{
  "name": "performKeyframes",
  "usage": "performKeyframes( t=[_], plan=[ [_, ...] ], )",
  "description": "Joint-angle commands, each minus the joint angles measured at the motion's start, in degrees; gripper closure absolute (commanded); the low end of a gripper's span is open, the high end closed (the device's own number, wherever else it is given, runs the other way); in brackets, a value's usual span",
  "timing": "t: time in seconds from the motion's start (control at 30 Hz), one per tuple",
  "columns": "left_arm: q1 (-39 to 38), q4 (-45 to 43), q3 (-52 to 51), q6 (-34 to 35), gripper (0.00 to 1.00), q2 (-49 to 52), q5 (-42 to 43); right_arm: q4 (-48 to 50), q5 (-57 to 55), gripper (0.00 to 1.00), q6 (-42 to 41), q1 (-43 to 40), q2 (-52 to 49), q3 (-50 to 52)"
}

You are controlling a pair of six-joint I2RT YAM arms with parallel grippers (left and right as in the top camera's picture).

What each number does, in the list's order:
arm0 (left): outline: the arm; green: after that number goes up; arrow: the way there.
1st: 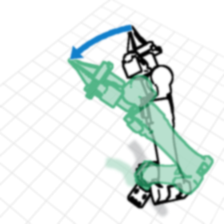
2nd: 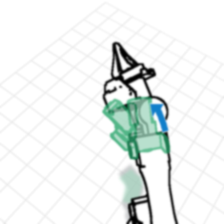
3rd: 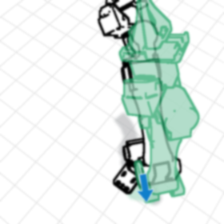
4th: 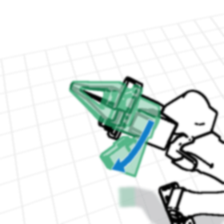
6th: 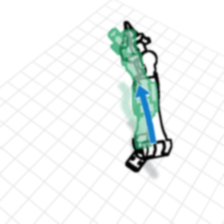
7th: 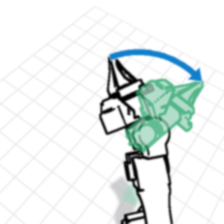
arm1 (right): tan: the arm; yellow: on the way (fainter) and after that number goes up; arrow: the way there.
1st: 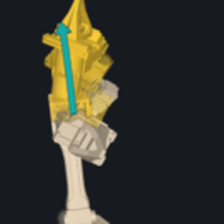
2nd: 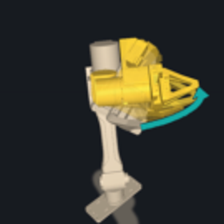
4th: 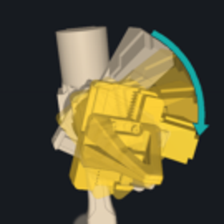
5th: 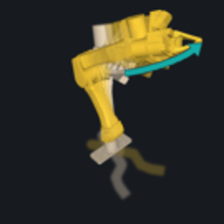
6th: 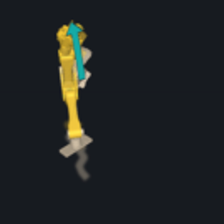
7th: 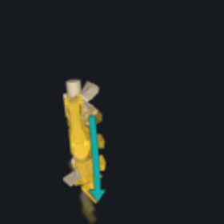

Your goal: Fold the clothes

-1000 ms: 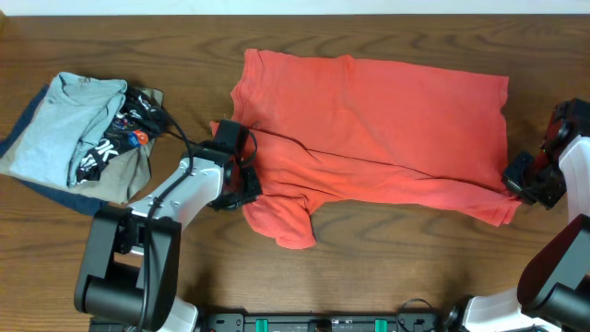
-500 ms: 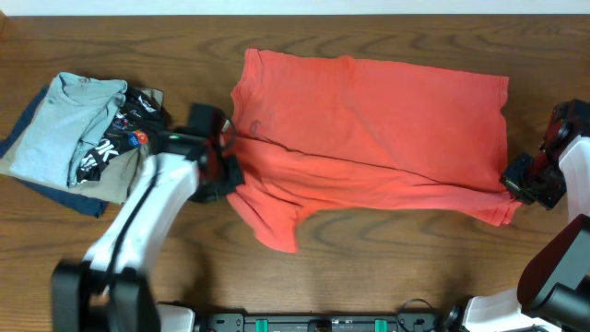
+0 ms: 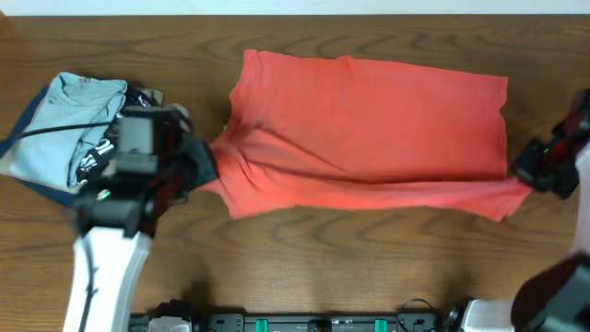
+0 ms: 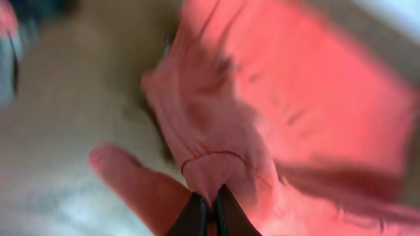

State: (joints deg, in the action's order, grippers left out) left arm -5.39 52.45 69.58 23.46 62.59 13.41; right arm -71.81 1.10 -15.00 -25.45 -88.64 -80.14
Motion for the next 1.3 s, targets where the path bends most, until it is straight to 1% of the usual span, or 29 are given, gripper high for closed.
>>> performKeyframes(
  t=[0.0, 0.2, 0.43, 0.53, 0.67, 0.87, 1.03, 1.1, 1.2, 1.27],
  plan=[
    [1.0, 0.0, 7.5, -2.9, 0.94, -4.2, -0.1, -1.9, 2.9, 0.99, 3.9, -0.8, 5.7, -6.4],
    [1.0, 2.3, 17.2, -3.8, 0.94, -8.0, -0.2, -4.8, 5.6, 0.99, 6.4, -0.8, 13.2, -14.9],
    [1.0, 12.8, 27.7, -7.9, 0.94, -9.1, -4.7, -5.8, 6.2, 0.99, 7.5, -0.8, 21.1, -22.5],
    [1.0, 14.4, 30.1, -8.4, 0.94, -9.1, -5.5, -5.1, 6.2, 0.99, 8.5, -0.8, 23.2, -25.4],
    [1.0, 14.4, 30.1, -8.4, 0.94, -8.2, -5.4, -2.8, 7.1, 0.99, 9.8, -0.7, 24.1, -26.6],
    [1.0, 15.0, 28.7, -8.4, 0.94, -1.7, -5.2, -2.8, 10.0, 0.99, 10.4, -0.7, 18.6, -26.6],
    [1.0, 14.6, 28.7, -8.5, 0.94, 7.9, -5.2, -2.6, 14.4, 0.99, 10.7, -0.7, 10.7, -26.6],
    [1.0, 14.1, 28.7, -8.7, 0.94, 12.9, -5.2, -2.3, 16.2, 0.99, 12.9, -0.1, 7.0, -26.6],
    [1.0, 11.4, 28.7, -10.2, 0.94, 19.9, -5.0, -1.4, 16.5, 0.99, 14.8, 2.0, 1.3, -26.6],
    [1.0, 7.4, 28.8, -11.5, 0.94, 24.8, -4.9, 1.2, 16.3, 0.99, 15.1, 3.9, -3.3, -26.6]
  ],
)
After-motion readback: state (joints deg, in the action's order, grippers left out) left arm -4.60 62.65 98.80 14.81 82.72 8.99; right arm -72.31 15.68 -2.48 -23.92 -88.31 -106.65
